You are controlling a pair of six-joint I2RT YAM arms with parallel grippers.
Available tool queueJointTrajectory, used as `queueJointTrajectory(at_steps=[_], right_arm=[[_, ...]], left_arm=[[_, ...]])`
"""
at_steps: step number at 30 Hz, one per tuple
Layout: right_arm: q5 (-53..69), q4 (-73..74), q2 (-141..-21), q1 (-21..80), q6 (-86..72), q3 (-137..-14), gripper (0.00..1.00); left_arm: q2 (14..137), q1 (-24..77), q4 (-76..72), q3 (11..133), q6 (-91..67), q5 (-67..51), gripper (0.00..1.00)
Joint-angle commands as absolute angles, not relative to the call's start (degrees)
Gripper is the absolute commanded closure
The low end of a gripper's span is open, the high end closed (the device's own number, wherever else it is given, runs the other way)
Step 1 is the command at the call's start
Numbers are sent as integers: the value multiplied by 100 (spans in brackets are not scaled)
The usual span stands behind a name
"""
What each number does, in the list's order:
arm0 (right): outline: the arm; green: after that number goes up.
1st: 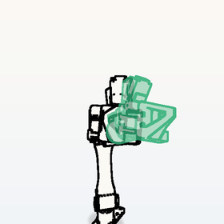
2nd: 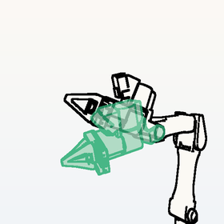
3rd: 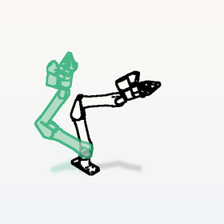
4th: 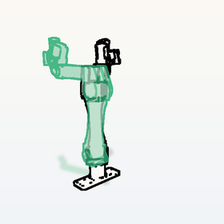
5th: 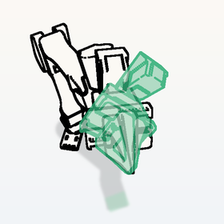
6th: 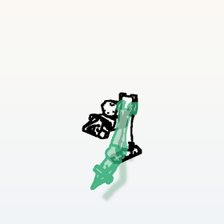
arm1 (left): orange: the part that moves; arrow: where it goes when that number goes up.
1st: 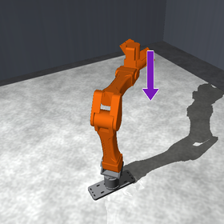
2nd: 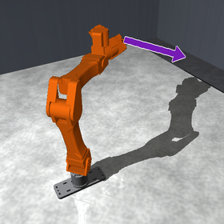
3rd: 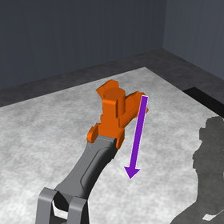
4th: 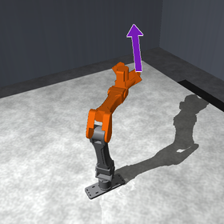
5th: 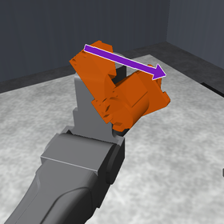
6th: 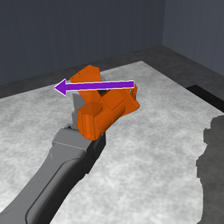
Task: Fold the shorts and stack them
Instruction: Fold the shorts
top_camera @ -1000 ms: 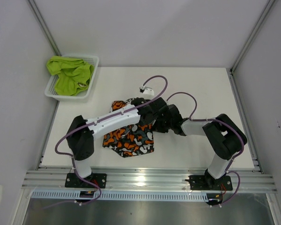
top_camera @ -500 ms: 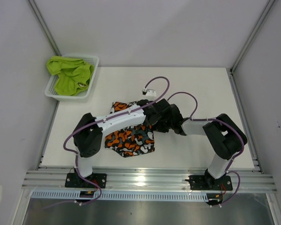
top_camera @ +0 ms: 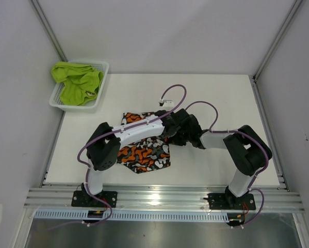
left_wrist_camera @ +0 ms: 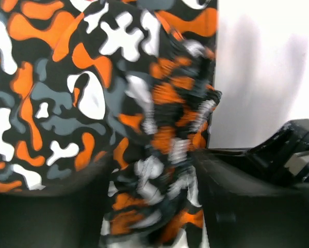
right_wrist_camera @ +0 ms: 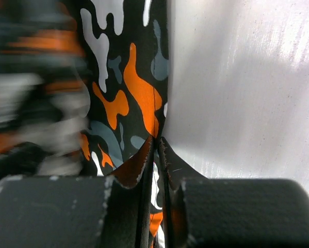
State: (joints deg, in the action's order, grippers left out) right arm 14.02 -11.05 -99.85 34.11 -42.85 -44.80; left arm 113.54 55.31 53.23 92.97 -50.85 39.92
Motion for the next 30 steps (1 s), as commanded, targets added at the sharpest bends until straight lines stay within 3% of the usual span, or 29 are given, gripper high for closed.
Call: queueJointTrajectory(at_steps=[1,4,6,11,17,21,23,26,30], right_arm=[[1362,-1099,-10081,3349,-4263,-4412,89],[1380,-1090,-10064,3305,-4236,-4395,89],[1397,-1090,-10037,3278,-4219,-4386,88],[1406,-1029,-9949,3199,-4175,-4359,84],[1389,-686,-9573,3015,-3973,-4412,67],[1467,-440,-9300,2927,-3903,-4526,44],[1503,-256,-9185,2927,-3902,-4570,38],[1338,-36,-8755,3084,-3946,-4535,34],[353,1482,-8184,3741,-4873,-4991,33]], left_arm=[[11251,5493,4966,9370,-5107,3736,30],[10759,5476,4607,8939,-4993,3560,12],[10260,5415,4239,8581,-4817,3140,9],[9125,5151,3595,7770,-4588,2251,8],[7797,4274,3533,6874,-4351,2048,7],[7225,3728,3288,5953,-4219,1715,7],[7041,3543,3191,5505,-4175,1626,7],[6970,3280,3025,5013,-4149,1530,7],[6891,2883,2611,4501,-4113,1152,8]])
